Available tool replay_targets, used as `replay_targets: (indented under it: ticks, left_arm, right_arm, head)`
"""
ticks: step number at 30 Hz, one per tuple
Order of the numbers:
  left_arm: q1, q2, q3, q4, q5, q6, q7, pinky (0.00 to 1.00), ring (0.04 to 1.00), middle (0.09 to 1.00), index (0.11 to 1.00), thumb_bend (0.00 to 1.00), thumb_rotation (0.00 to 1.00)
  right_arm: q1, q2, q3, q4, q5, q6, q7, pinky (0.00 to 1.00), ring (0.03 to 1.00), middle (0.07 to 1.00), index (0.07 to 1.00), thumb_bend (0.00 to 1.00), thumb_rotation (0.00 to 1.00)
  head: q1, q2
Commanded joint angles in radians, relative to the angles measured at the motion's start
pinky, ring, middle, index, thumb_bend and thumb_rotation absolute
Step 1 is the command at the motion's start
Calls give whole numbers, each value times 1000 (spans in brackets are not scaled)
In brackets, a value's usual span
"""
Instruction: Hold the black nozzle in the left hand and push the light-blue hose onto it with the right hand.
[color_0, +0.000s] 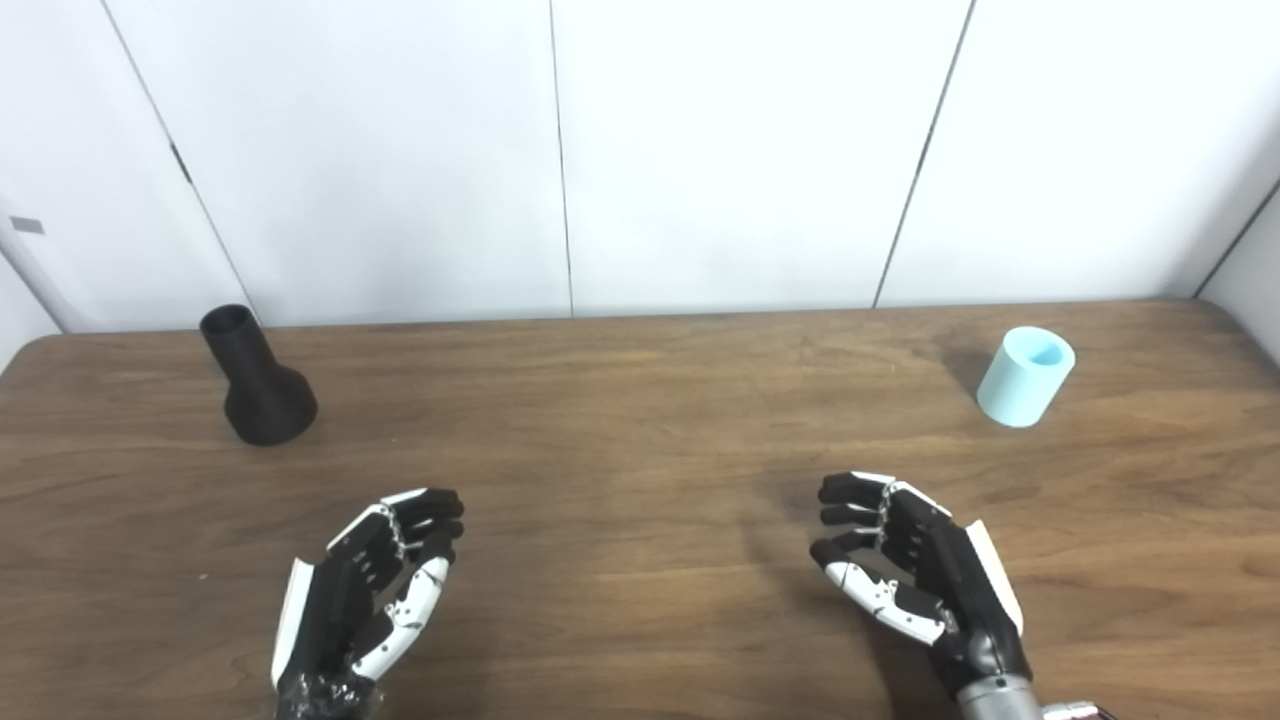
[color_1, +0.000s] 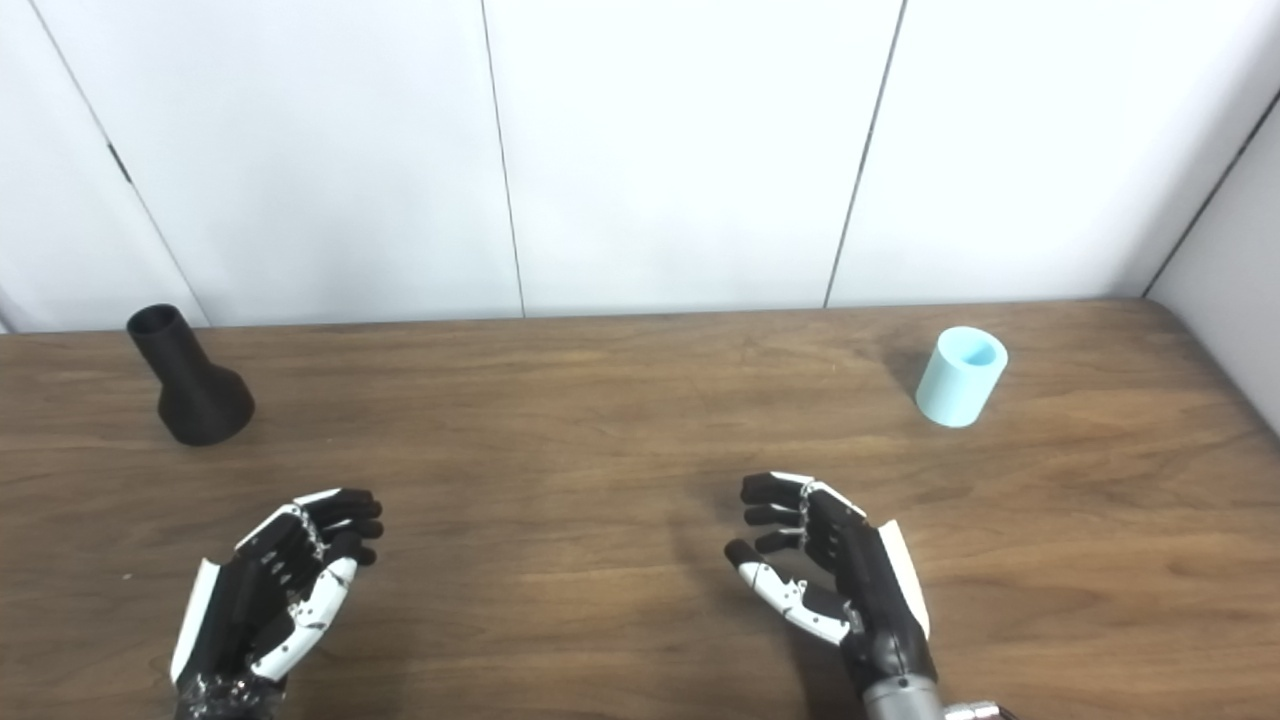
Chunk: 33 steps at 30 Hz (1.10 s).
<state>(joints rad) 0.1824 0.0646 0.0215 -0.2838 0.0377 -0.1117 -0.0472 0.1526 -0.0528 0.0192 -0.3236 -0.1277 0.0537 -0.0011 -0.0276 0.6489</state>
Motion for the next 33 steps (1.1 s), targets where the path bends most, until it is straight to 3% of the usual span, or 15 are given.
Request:
replay_targets:
  ticks: [1,21,24,29,33]
  left_arm:
    - [35,1,-2,-8,4,-39,6,579,661,689,670,233,254]
    - [33,-9,28,12,-23,-61,24,567,651,677,660,258,214]
    - [35,-10,61,4,-31,-41,44,588,659,683,667,316,228]
    - [5,9,135,19,-36,-28,83,585,653,680,662,436,155]
    - [-13,49,206,20,11,13,121,580,630,660,647,553,139]
  right_arm:
    - [-18,4,-3,-24,6,-23,-3,554,660,683,654,246,112]
    - [-18,5,4,-17,-8,-27,-5,563,669,691,661,253,152]
    - [-22,11,3,-3,-5,-38,-8,557,664,689,659,255,138]
    - [-37,22,10,35,-18,-58,-17,554,661,684,656,249,143]
    - [-48,28,12,54,-20,-75,-22,553,661,685,656,253,168]
  head:
    - [0,0]
    - [1,-13]
    - [11,-21]
    - [11,-42]
    - [16,-49]
